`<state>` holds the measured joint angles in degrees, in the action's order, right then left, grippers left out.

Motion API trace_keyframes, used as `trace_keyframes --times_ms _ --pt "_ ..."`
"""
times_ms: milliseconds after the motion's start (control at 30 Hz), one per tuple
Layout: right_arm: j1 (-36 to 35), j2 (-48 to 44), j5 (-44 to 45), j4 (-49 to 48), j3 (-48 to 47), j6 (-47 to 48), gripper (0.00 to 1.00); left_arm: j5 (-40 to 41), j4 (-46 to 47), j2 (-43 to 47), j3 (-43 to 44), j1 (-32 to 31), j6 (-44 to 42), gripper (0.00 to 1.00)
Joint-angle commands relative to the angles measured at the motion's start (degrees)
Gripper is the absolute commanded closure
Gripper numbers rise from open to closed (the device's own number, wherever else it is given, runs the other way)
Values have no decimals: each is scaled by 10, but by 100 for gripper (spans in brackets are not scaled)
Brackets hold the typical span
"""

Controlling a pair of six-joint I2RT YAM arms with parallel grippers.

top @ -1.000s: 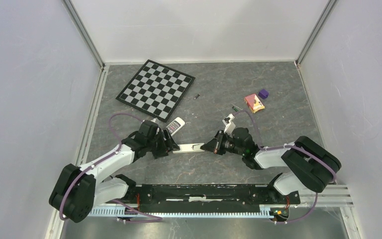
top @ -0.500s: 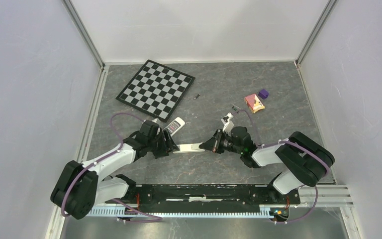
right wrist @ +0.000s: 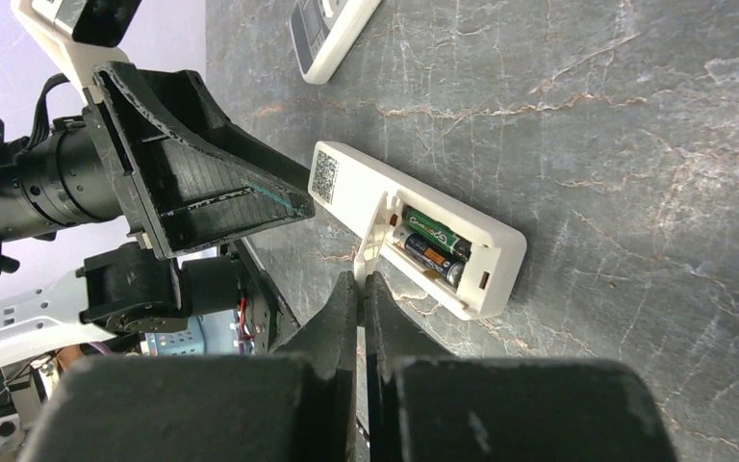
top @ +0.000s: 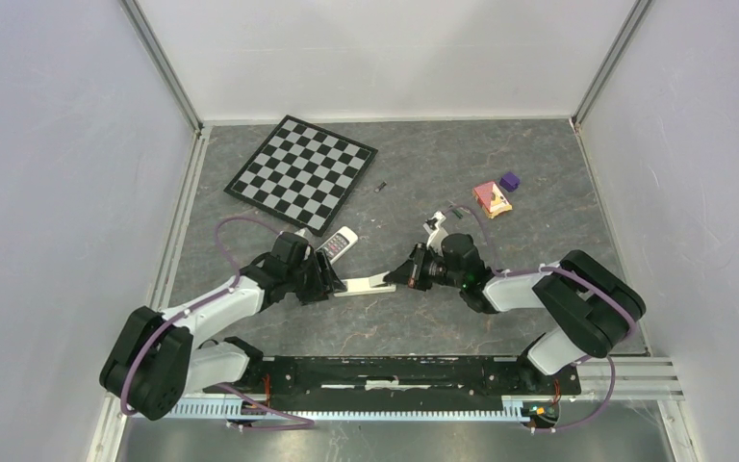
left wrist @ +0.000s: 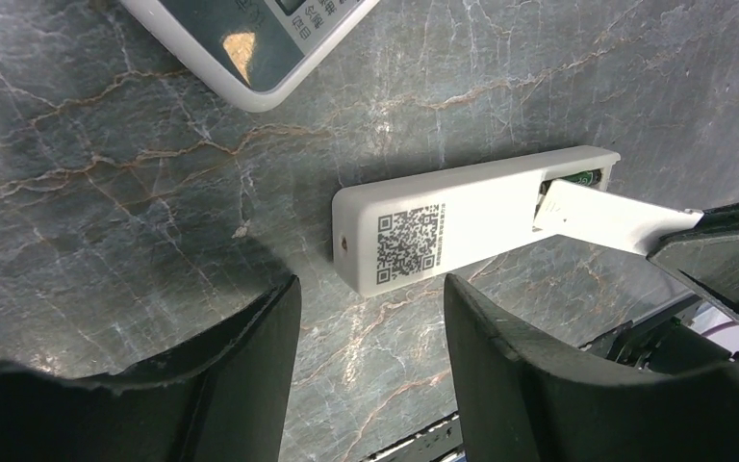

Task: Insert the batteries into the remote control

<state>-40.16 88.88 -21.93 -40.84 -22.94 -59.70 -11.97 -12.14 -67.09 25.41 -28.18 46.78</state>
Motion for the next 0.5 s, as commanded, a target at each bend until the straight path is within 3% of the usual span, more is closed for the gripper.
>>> trace_keyframes --times_ms 0,467 --pt "-7 6 13 120 -19 14 100 18 17 -11 -2 2 -27 38" --pt "2 2 6 191 -55 32 100 48 37 -21 -19 2 -40 45"
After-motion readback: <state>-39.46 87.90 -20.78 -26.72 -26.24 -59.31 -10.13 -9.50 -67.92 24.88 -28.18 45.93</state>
